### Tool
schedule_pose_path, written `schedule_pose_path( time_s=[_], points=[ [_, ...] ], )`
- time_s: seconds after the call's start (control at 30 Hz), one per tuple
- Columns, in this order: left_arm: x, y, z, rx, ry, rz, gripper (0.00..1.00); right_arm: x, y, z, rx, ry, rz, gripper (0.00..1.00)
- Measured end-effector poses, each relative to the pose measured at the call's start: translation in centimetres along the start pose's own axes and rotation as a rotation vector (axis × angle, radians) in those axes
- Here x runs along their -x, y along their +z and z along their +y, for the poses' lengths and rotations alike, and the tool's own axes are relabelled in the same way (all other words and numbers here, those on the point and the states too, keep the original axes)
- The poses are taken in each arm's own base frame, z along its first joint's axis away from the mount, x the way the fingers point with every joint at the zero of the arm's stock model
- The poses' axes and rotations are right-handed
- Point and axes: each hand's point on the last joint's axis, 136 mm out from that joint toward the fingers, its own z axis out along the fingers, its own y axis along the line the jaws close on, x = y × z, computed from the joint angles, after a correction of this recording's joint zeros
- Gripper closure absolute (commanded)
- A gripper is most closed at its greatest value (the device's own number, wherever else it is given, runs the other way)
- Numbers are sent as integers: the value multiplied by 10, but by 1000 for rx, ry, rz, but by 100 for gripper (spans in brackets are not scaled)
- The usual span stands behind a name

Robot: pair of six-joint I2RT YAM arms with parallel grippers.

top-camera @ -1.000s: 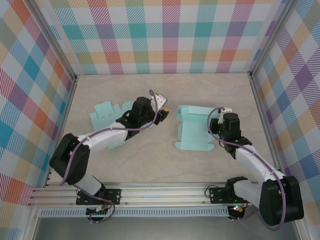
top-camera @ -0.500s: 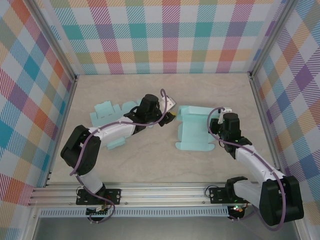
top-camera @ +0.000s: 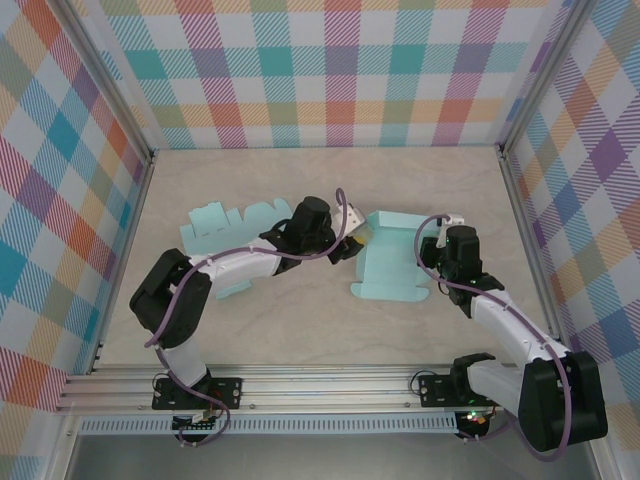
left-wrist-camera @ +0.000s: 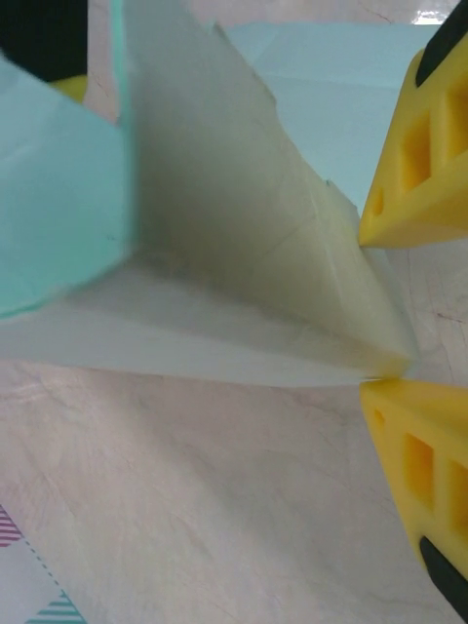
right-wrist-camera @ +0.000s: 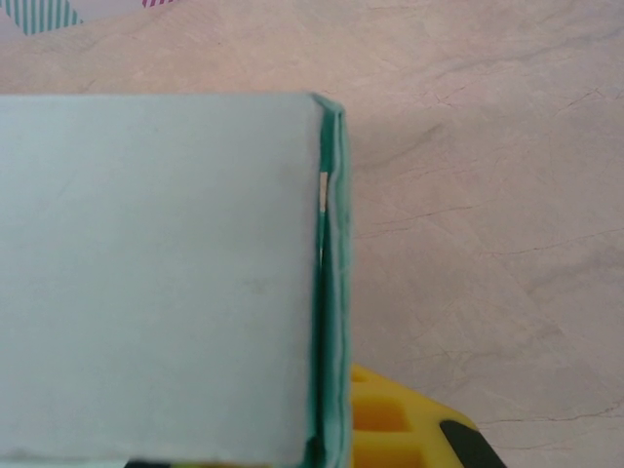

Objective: Fold the paper box

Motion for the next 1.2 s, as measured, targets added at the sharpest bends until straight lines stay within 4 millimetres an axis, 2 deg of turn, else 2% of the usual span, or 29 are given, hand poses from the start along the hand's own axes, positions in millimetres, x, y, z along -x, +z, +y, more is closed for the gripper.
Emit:
schedule_pose_path(
  time_s=[0.53,0.8,1.07,1.2],
  points=[
    [40,7,6,65,70,-122,60,0,0,0,0,0,0,100],
    [48,15,3,151,138,-132,68,0,0,0,-1,0,0,100],
    [56,21,12,294,209,-142,71,0,0,0,-3,1,-1,100],
    [63,22,18,373,244,-160,81,1,0,0,-2,1,-4,100]
  ],
)
